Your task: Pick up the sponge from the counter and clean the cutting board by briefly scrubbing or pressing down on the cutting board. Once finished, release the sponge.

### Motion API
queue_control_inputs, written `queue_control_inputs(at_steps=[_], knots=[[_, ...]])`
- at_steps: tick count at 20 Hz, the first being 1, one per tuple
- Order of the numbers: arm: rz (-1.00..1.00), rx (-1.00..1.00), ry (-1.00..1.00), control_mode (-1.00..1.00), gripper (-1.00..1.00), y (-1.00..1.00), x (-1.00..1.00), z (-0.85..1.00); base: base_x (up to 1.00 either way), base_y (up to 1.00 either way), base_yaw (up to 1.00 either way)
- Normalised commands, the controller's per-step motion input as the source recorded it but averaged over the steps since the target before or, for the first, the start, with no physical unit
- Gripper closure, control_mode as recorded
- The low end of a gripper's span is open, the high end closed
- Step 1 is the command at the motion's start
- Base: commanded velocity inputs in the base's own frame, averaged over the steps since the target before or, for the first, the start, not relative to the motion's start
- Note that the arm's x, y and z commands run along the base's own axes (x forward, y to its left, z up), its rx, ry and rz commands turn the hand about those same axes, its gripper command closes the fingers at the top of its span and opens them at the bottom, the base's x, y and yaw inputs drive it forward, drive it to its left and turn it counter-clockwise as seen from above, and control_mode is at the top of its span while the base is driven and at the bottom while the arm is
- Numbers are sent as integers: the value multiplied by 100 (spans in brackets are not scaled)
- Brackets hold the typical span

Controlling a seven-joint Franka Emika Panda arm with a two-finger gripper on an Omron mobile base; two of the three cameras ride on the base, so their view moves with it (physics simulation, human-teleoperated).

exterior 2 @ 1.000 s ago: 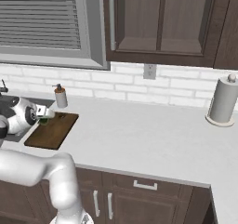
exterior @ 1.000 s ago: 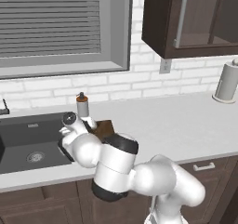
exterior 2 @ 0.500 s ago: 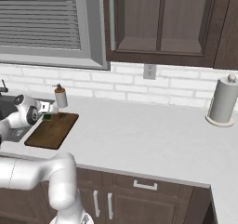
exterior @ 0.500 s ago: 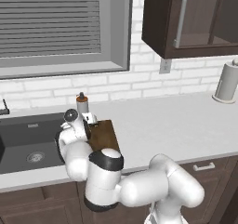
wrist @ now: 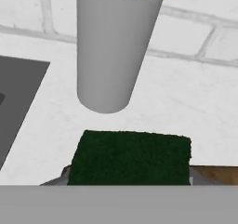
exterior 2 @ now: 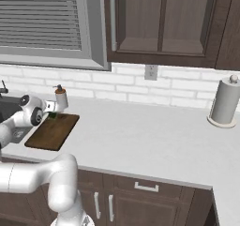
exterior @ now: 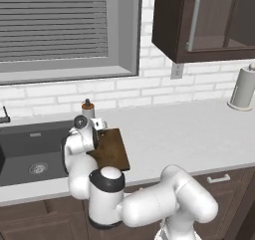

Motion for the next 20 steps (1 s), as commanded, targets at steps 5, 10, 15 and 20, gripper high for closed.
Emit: queue_control_inputs(at_steps=[5, 10, 15, 20], knots=[[0, 0, 0, -100, 100, -44, 6, -29, 0, 0, 0], [0, 0, 6, -100, 100, -24, -11, -68, 0, 0, 0], [1, 0, 5, -100, 100, -25, -50, -66, 0, 0, 0], [3, 0, 1, -100, 100, -29, -88, -65, 0, 0, 0]])
